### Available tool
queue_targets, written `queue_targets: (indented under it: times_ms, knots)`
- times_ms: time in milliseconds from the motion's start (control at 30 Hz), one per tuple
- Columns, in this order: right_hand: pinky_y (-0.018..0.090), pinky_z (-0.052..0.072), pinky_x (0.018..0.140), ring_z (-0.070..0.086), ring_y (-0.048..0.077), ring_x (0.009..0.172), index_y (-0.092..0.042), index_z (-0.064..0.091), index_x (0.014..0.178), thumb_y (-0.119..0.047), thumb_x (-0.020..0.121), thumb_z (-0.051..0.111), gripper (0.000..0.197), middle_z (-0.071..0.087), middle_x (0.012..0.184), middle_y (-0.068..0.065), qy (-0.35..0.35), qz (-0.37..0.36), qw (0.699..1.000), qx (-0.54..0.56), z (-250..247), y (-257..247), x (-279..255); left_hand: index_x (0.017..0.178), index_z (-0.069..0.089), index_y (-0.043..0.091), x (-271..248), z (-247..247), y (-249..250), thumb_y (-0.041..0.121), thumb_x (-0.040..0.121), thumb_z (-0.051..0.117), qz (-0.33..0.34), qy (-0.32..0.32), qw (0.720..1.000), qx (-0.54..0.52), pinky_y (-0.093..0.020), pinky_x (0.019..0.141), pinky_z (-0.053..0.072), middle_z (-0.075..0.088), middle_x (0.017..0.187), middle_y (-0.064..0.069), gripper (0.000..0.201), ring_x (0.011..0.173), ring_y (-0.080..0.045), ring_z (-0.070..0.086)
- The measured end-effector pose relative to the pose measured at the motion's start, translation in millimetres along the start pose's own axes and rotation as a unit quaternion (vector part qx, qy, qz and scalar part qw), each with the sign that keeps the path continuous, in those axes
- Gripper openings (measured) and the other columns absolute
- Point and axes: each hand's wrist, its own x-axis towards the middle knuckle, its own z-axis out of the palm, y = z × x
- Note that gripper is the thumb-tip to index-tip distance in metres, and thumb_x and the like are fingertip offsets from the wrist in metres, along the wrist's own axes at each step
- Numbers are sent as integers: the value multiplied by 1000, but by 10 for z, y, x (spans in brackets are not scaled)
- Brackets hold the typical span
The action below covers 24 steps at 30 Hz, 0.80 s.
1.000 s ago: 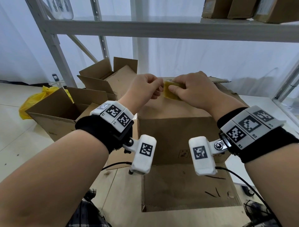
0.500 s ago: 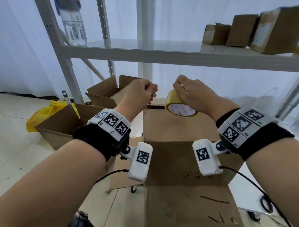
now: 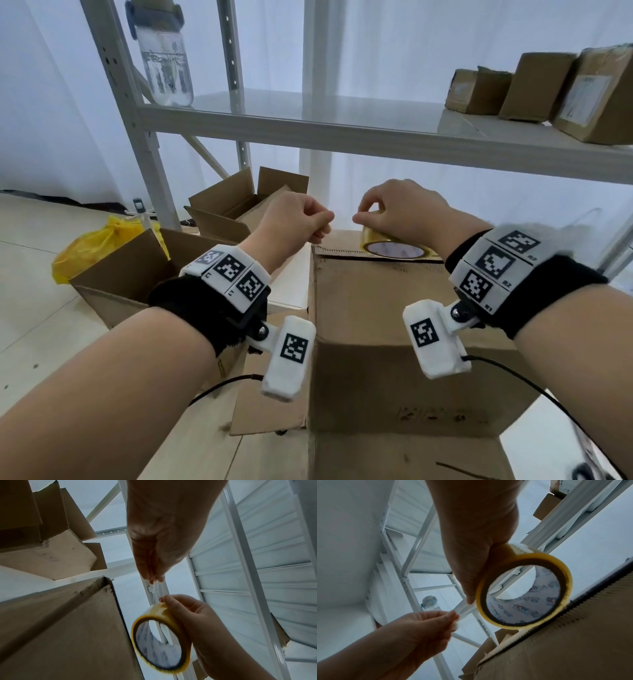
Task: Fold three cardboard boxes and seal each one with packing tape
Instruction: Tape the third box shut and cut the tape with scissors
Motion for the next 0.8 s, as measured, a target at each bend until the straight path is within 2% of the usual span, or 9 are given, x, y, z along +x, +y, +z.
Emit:
queue_targets:
  times_ms: [100, 233, 333, 433, 500, 533, 667, 733, 800]
  knots:
    - [37, 44, 81, 48, 12, 93, -32, 64, 98, -60, 87, 55, 31, 54, 96, -10, -29, 8, 1000, -7, -39, 54, 112, 90, 68, 7, 50, -66, -44, 18, 91, 62, 20, 9, 1000, 5, -14, 61, 54, 67, 72, 1, 13, 61, -6, 64]
    - [34, 39, 77, 48, 14, 91, -30, 63, 98, -55, 91, 53, 28, 53, 95, -7, -15, 2, 1000, -15, -7, -12, 247, 96, 68, 3, 161, -100, -130, 21, 90, 62, 0, 15, 1000, 3, -12, 59, 53, 68, 75, 0, 20, 60, -6, 64]
    - [32, 38, 73, 53, 16, 90, -27, 63, 94, -53, 92, 51, 28, 59, 96, -5, -47, 6, 999, -25, 140, -28, 295, 112, 64, 5, 178, -83, -226, 36, 86, 65, -16, -50, 996, 71, -14, 64, 54, 71, 92, -3, 41, 71, -7, 66]
    - [32, 39, 74, 54, 15, 90, -25, 65, 96, -50, 93, 52, 28, 60, 97, -4, -66, 12, 998, 7, 300, 2, 298, 145, 34, 7, 104, 89, -363, 54, 76, 68, -31, -129, 971, 200, -23, 88, 45, 57, 132, -7, 90, 111, -19, 60]
    - [32, 39, 76, 54, 15, 91, -24, 66, 95, -48, 93, 54, 27, 58, 95, -5, -64, 13, 997, 29, 335, 39, 314, 152, 0, 11, 55, 169, -453, 58, 71, 71, -67, -151, 968, 191, -29, 102, 37, 33, 153, -9, 117, 133, -24, 42]
    - [34, 42, 79, 54, 15, 92, -24, 66, 92, -47, 92, 56, 25, 57, 94, -7, -60, 12, 997, 43, 327, 65, 322, 151, -8, 13, 49, 166, -496, 57, 71, 72, -82, -157, 970, 164, -30, 106, 31, 22, 157, -8, 121, 139, -25, 33]
    - [45, 47, 92, 52, 13, 96, -27, 64, 82, -45, 91, 58, 21, 54, 94, -9, -51, 8, 995, 81, 313, 172, 333, 153, 8, 29, 66, 138, -686, 66, 72, 65, -68, -286, 940, 173, -36, 115, 7, -3, 160, 10, 106, 147, -15, 1]
    - [42, 46, 90, 52, 13, 94, -24, 66, 83, -44, 91, 59, 23, 54, 90, -10, -48, 4, 995, 83, 284, 179, 326, 151, 15, 36, 63, 162, -733, 63, 74, 64, -86, -323, 929, 158, -40, 119, 4, -4, 159, 16, 95, 147, -13, -1]
    - [33, 44, 80, 53, 10, 83, -18, 70, 83, -43, 91, 60, 28, 53, 79, -14, -48, -17, 994, 93, 222, 127, 331, 149, 24, 37, 48, 206, -784, 56, 79, 65, -85, -302, 941, 129, -38, 119, 7, 3, 159, 18, 83, 146, -11, 6]
